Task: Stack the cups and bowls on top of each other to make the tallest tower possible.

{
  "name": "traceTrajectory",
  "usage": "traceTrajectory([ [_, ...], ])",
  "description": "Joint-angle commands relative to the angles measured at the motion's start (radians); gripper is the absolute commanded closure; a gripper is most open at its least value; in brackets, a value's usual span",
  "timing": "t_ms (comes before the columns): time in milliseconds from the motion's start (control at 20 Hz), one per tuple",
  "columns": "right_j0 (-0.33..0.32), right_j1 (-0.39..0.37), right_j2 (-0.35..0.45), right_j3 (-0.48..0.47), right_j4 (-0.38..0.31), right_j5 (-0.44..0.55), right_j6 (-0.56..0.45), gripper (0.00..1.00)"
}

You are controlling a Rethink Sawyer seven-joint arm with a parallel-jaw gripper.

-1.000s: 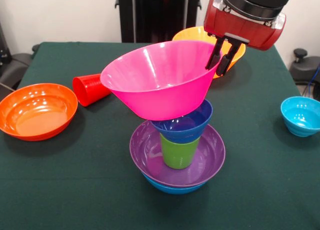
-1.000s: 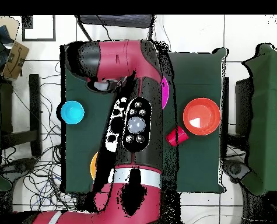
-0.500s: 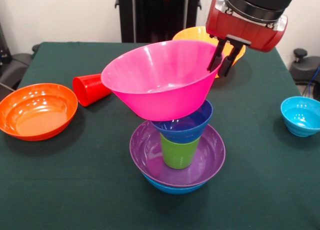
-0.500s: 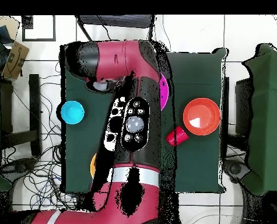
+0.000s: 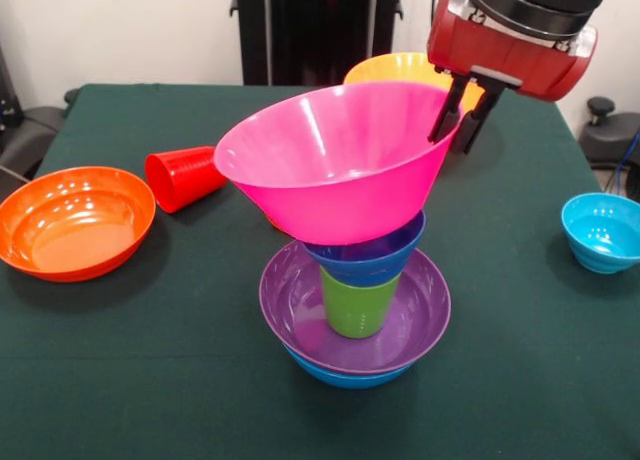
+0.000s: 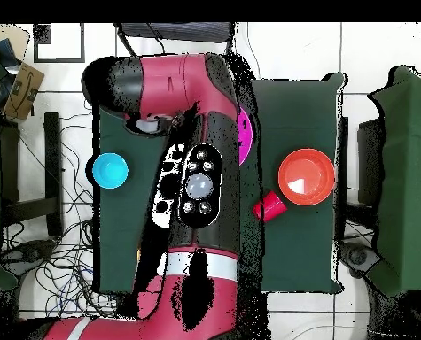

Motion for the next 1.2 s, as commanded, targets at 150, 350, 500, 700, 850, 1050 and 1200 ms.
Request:
traceTrajectory([
  [150,0.025,0.061,0.072,-0.061,0.007,0.115,0.063,1.00],
  [350,0.030,0.066,0.064,-0.067,0.000,0.109,0.067,1.00],
  [500,0.034,0.075,0.055,-0.074,-0.010,0.114,0.062,1.00],
  [700,0.039,0.084,0.037,-0.078,-0.024,0.151,0.052,1.00],
  [850,0.041,0.082,0.030,-0.068,-0.027,0.160,0.050,1.00],
  [1050,0.043,0.080,0.024,-0.056,-0.028,0.158,0.043,1.00],
  [1200,0.042,0.076,0.023,-0.040,-0.026,0.153,0.035,1.00],
])
